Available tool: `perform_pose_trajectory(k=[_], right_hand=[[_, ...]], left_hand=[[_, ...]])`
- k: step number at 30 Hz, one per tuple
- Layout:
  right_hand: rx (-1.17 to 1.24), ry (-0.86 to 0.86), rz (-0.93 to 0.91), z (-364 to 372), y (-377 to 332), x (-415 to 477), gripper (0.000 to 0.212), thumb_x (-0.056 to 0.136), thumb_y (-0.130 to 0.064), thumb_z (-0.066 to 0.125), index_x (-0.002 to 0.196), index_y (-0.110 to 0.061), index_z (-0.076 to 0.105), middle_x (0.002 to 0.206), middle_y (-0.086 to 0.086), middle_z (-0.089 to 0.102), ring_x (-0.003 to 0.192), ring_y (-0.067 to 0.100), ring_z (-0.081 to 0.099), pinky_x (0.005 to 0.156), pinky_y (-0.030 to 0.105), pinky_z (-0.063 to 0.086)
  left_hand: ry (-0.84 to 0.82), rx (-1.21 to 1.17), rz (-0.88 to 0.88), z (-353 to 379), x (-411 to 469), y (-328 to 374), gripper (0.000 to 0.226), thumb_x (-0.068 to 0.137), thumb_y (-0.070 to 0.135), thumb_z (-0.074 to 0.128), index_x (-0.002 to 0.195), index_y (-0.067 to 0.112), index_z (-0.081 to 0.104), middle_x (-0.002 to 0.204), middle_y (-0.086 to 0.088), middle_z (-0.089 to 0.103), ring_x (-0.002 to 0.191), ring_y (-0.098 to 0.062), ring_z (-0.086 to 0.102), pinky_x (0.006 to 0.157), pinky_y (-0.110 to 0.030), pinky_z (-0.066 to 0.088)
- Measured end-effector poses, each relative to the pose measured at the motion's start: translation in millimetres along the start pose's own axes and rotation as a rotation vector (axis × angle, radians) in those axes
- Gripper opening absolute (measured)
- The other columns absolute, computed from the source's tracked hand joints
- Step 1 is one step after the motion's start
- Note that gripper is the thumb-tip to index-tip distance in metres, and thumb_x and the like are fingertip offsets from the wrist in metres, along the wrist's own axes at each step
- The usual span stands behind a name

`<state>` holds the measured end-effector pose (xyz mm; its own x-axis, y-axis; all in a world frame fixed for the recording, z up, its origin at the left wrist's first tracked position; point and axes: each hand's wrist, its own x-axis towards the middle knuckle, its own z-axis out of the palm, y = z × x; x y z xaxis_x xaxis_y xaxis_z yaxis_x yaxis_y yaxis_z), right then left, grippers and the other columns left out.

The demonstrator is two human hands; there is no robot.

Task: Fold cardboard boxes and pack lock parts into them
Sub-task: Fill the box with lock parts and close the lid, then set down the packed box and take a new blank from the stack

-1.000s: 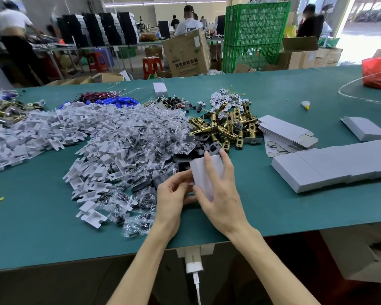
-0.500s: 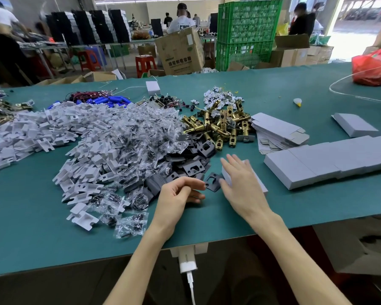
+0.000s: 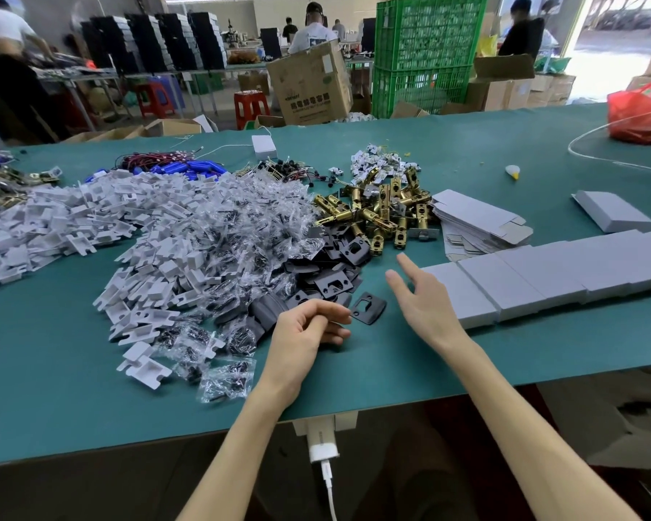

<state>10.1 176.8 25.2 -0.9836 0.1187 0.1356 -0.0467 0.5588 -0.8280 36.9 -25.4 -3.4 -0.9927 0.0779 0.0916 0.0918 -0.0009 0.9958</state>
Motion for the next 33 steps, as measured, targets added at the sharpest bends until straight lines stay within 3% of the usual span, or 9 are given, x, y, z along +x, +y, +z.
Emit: perform_pose_trajectory(k=[4,6,7,9,10,12,18,33], right_hand=[[0.035,-0.016,0.027,-14.7,7.8,9.4,0.057,0.107,-0.035,0.049,0.158,-0.013,0.035,0.15,-0.002,0.053,0.137,0.017,0.048,0.119,0.034,0.031],[-0.053,-0.022,0.002,-10.4,10.4,10.9,0.058,0.107,-0.035,0.05,0.158,-0.012,0.035,0.131,-0.003,0.063,0.113,0.017,0.049,0.11,0.036,0.036],[-0.074,-0.014,-0.005,-7.5,11.9,10.4,0.058,0.107,-0.034,0.051,0.158,-0.012,0.035,0.132,0.001,0.063,0.108,0.016,0.046,0.109,0.038,0.037],[-0.091,-0.006,-0.019,-4.2,13.9,8.1,0.057,0.107,-0.031,0.051,0.158,-0.013,0.035,0.151,0.007,0.053,0.126,0.022,0.051,0.117,0.036,0.031],[-0.103,-0.009,-0.03,-3.8,14.5,7.3,0.057,0.107,-0.029,0.052,0.158,-0.013,0.035,0.157,0.006,0.046,0.14,0.022,0.045,0.119,0.031,0.026],[-0.126,-0.023,-0.042,-4.8,15.4,7.5,0.057,0.107,-0.028,0.052,0.159,-0.013,0.034,0.161,0.002,0.039,0.15,0.019,0.034,0.119,0.027,0.02],[-0.156,-0.032,-0.067,-11.5,21.7,8.2,0.056,0.107,-0.022,0.052,0.158,-0.012,0.034,0.163,0.002,0.036,0.152,0.017,0.029,0.121,0.026,0.018],[-0.232,0.027,-0.044,-30.1,38.7,16.5,0.051,0.105,-0.021,0.053,0.154,-0.011,0.042,0.155,0.005,0.048,0.145,0.021,0.041,0.118,0.03,0.026]], left_hand=[[0.004,0.003,-0.002,-0.5,-0.9,1.5,0.038,0.104,-0.01,0.039,0.099,0.002,0.075,0.093,-0.012,0.078,0.079,-0.022,0.074,0.077,-0.03,0.062],[0.006,0.007,-0.002,-1.4,-1.1,0.8,0.039,0.104,-0.01,0.04,0.099,0.003,0.076,0.093,-0.012,0.078,0.079,-0.023,0.075,0.078,-0.031,0.062],[0.007,0.009,0.0,-1.7,-1.3,0.6,0.039,0.104,-0.01,0.04,0.099,0.004,0.076,0.093,-0.011,0.078,0.08,-0.023,0.075,0.078,-0.031,0.063],[0.015,0.012,0.004,-1.6,-1.9,0.7,0.039,0.104,-0.01,0.04,0.099,0.005,0.076,0.093,-0.011,0.078,0.08,-0.023,0.075,0.078,-0.031,0.063],[0.018,0.012,0.005,-1.7,-1.8,0.8,0.039,0.104,-0.01,0.04,0.098,0.005,0.076,0.092,-0.012,0.078,0.08,-0.022,0.075,0.077,-0.03,0.062],[0.018,0.013,0.005,-2.3,-1.4,0.1,0.04,0.104,-0.01,0.04,0.098,0.005,0.076,0.092,-0.012,0.078,0.08,-0.023,0.075,0.077,-0.03,0.062],[0.016,0.029,0.01,-3.3,-2.6,0.7,0.04,0.104,-0.01,0.04,0.098,0.005,0.076,0.092,-0.012,0.078,0.081,-0.024,0.075,0.078,-0.031,0.062],[-0.001,0.064,0.012,-2.3,-1.5,-0.9,0.04,0.105,-0.008,0.041,0.098,0.007,0.077,0.092,-0.011,0.078,0.083,-0.026,0.074,0.077,-0.03,0.061]])
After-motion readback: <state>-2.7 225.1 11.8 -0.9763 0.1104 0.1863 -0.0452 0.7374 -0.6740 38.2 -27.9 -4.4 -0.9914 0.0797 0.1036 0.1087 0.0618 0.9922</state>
